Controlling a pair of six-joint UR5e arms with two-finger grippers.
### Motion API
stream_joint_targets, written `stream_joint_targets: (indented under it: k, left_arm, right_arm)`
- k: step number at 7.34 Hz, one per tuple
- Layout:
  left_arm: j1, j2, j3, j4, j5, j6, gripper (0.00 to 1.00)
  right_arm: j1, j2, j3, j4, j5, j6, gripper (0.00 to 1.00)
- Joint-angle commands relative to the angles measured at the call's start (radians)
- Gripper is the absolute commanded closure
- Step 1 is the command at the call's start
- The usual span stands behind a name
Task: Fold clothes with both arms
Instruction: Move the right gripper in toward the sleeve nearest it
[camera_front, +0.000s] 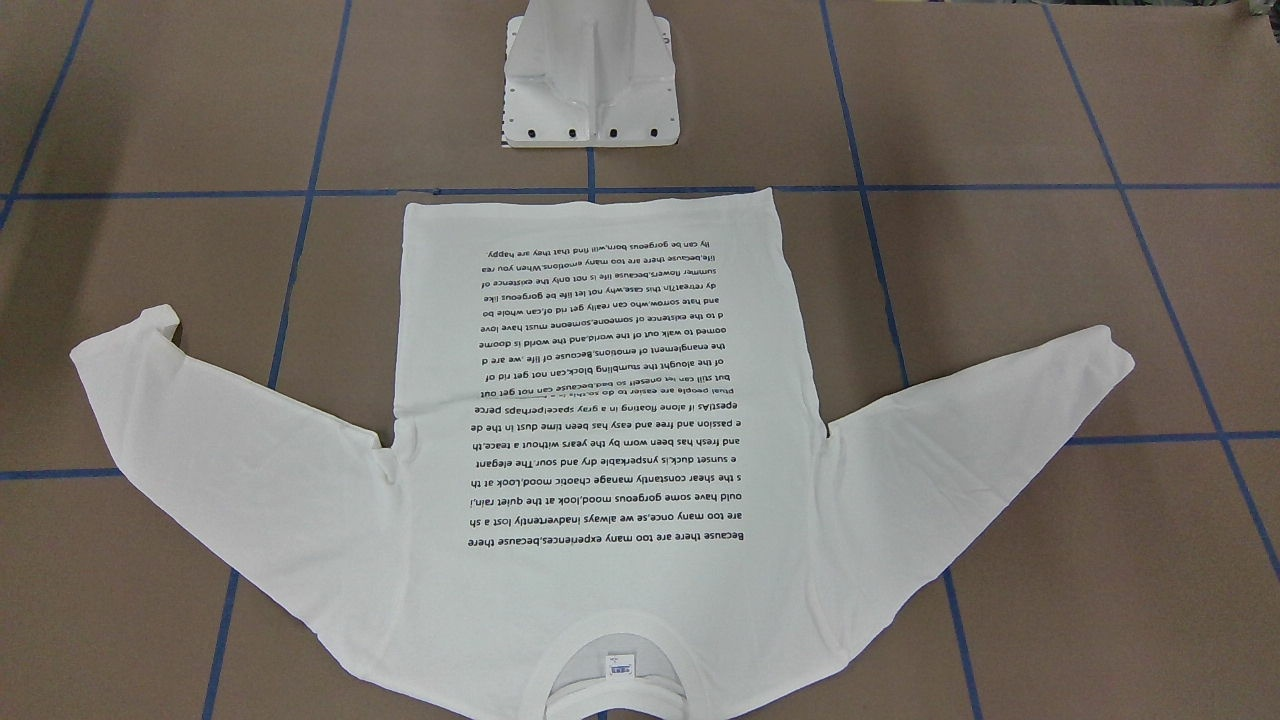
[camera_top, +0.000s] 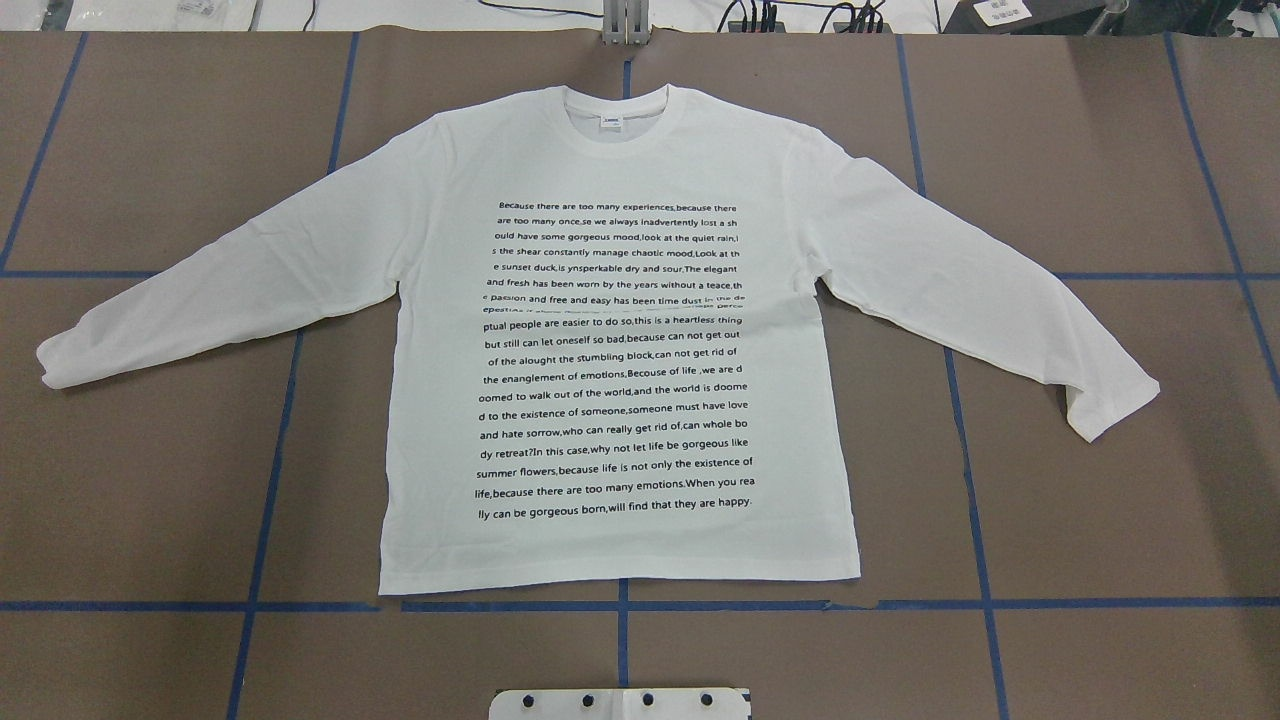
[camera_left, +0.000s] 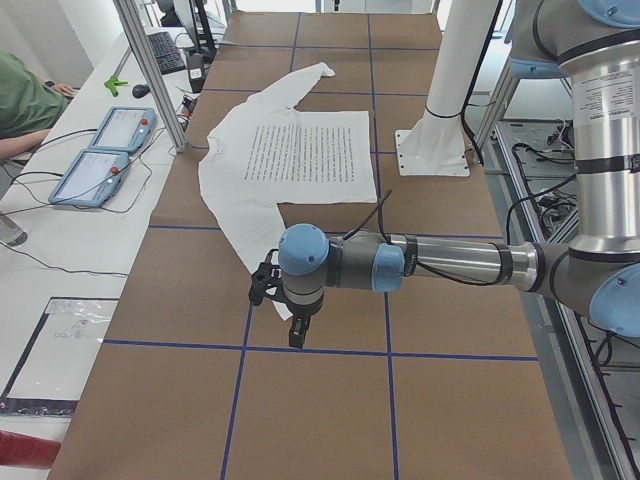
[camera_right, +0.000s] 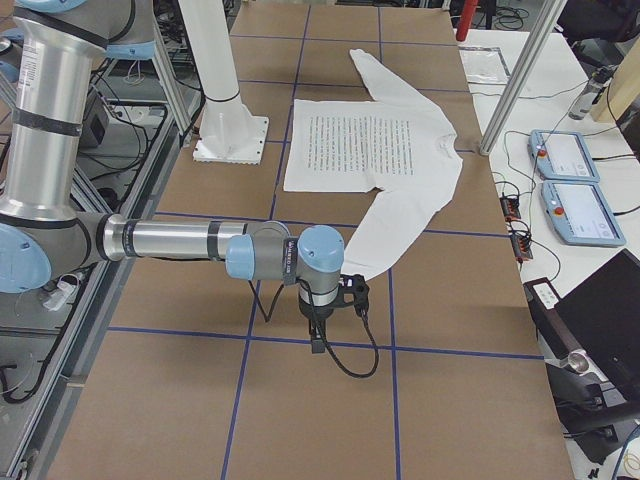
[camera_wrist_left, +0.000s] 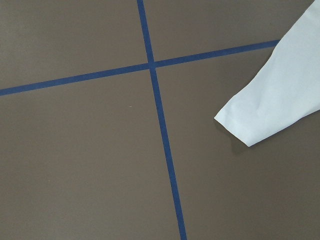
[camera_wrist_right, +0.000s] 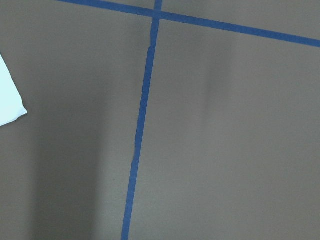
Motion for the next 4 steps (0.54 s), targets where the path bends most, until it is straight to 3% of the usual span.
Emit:
stream_joint_targets:
  k: [1, 4]
  left_arm:
    - [0.001, 0.001, -0.014, 0.0, 0.0, 0.0, 0.0]
    - [0.001, 0.006, -0.123, 0.003, 0.002, -0.002, 0.0]
  right_arm:
    - [0.0, 0.0, 0.001, 0.0, 0.0, 0.0, 0.0]
    - [0.0, 0.016, 0.064, 0.002, 0.0, 0.001, 0.0]
